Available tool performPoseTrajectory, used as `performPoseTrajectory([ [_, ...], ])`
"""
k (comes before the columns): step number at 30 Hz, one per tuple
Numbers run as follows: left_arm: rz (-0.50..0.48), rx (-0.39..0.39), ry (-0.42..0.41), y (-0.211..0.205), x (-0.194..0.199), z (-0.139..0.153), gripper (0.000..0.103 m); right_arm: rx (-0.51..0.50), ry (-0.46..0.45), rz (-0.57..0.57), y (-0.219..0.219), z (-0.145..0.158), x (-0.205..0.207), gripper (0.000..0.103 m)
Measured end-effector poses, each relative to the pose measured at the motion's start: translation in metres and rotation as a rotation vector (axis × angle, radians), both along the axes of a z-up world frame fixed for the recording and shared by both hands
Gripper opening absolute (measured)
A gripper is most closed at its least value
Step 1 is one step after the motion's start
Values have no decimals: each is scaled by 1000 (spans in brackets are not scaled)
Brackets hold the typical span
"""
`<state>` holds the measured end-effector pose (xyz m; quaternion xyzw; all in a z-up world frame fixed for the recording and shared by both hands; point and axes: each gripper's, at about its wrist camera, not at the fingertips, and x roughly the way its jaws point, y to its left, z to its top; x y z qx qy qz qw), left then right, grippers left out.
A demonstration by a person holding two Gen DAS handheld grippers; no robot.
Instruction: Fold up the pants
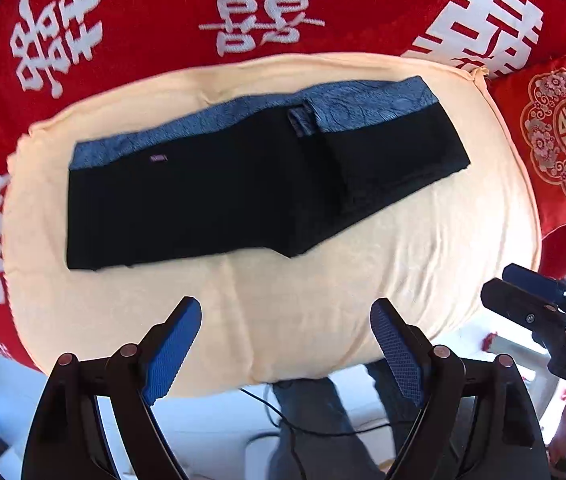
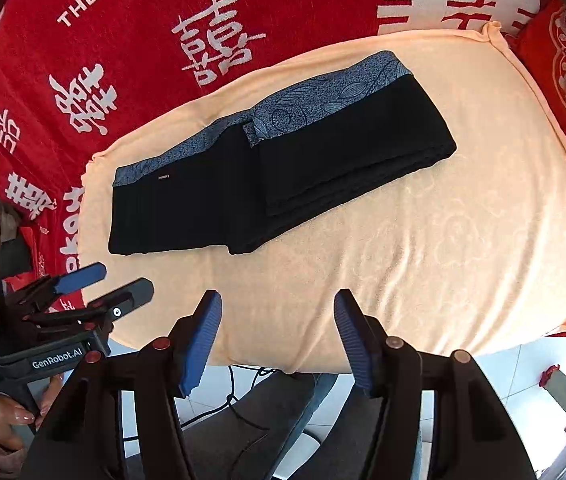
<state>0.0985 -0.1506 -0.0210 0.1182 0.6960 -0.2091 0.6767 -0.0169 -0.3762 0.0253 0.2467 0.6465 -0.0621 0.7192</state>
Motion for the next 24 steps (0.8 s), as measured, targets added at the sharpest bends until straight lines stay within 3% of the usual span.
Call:
performPoseTrajectory([
  [3, 5, -7, 42, -9, -11, -1, 87, -5, -7, -4, -1, 5, 0, 63],
  [9, -54, -14, 15, -24, -16, 10, 87, -12, -11, -26, -7, 8, -4, 63],
  [24, 85, -38, -5, 10, -5, 14, 87, -10, 6, 8, 1, 6, 2, 63],
])
